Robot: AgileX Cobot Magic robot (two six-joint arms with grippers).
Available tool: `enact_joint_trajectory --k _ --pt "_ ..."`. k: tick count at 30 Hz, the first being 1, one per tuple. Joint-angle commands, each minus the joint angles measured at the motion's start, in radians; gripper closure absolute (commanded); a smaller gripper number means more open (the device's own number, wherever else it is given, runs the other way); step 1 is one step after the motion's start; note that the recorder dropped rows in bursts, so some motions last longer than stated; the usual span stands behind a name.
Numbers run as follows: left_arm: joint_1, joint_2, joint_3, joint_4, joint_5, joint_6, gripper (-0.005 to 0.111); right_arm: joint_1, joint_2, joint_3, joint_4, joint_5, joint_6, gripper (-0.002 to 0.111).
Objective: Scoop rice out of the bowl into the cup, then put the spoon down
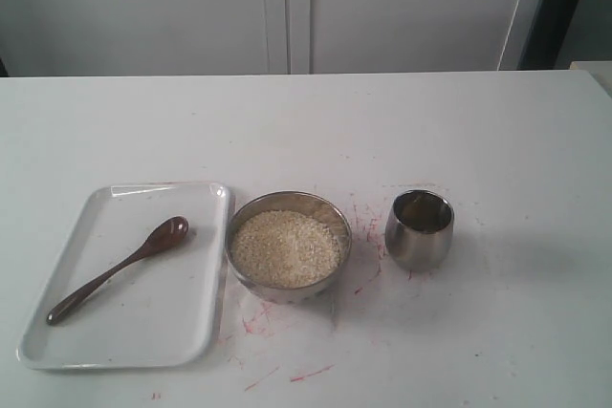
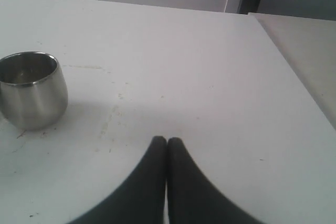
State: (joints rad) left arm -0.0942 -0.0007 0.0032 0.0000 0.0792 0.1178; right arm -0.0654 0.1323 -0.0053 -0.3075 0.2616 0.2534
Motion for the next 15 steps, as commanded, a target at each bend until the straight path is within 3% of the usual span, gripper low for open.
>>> enact_joint_trajectory --k 1,15 --pt "0.002 0.001 -0.003 0.000 -0.003 -0.005 0.092 -0.005 -0.003 0.005 0.166 0.005 -0.233 0.108" --pt "0.002 0.001 -0.003 0.000 -0.003 -0.005 0.092 -0.005 -0.003 0.005 0.175 0.013 -0.253 0.108"
